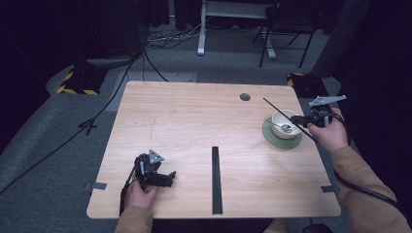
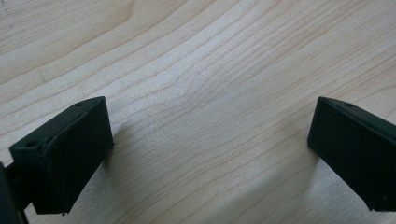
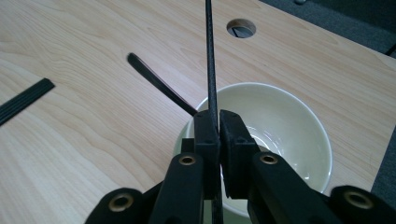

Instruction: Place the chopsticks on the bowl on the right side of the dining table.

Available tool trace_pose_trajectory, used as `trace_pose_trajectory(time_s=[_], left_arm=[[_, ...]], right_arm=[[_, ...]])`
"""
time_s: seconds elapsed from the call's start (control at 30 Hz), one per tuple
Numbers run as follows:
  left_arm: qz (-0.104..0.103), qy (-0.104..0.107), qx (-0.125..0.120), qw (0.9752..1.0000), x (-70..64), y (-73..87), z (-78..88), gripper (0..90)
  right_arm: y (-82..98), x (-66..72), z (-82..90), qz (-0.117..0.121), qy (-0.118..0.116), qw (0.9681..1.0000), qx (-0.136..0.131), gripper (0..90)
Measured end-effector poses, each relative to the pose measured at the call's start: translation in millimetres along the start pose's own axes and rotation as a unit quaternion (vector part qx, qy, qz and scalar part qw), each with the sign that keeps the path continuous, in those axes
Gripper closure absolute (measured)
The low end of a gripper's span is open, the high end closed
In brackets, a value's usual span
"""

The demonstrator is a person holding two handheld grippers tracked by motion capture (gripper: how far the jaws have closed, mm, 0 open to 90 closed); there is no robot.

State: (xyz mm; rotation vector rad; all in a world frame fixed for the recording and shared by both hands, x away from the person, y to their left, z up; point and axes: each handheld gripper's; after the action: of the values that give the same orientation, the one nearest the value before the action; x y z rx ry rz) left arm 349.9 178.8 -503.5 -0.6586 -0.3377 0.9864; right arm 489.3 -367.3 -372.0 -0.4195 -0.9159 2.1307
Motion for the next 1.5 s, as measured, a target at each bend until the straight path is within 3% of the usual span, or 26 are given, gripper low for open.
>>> trace_pose_trajectory(time_s=[0.37, 0.67, 0.93, 1.23, 1.5], left_arm=[[0.000, 0.000, 0.000, 1.0000, 0.0, 0.0, 0.0, 0.3], [0.000, 0.000, 0.000, 1.0000, 0.0, 0.0, 0.0, 0.3], [0.000, -0.001, 0.000, 1.0000, 0.0, 0.0, 0.1, 0.3], [-0.001, -0.003, 0.000, 1.0000, 0.2, -0.3, 0.0, 0.3], [0.002, -0.003, -0.002, 1.0000, 0.1, -1.3, -1.5, 0.3]], right_arm=[[12.9, -20.1, -23.9, -0.008, 0.008, 0.9996, 0.025, 86.2], [17.1, -23.2, -37.1, -0.010, 0.012, 0.9995, 0.029, 86.2], [21.4, -26.5, -38.1, -0.015, 0.016, 0.9993, 0.030, 82.5], [18.6, -16.3, -13.2, -0.009, 0.032, 0.9993, -0.016, 63.2], [15.6, 15.5, 8.0, -0.020, 0.016, 0.9983, -0.052, 47.4]])
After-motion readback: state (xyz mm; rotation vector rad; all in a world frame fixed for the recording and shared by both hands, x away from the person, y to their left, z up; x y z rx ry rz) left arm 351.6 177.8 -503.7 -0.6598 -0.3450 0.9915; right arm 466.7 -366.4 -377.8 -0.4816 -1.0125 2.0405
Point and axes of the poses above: each handheld gripper's, and its own axes: z roughly backward along the jaws, y roughly out of its underside, x roughly to its left
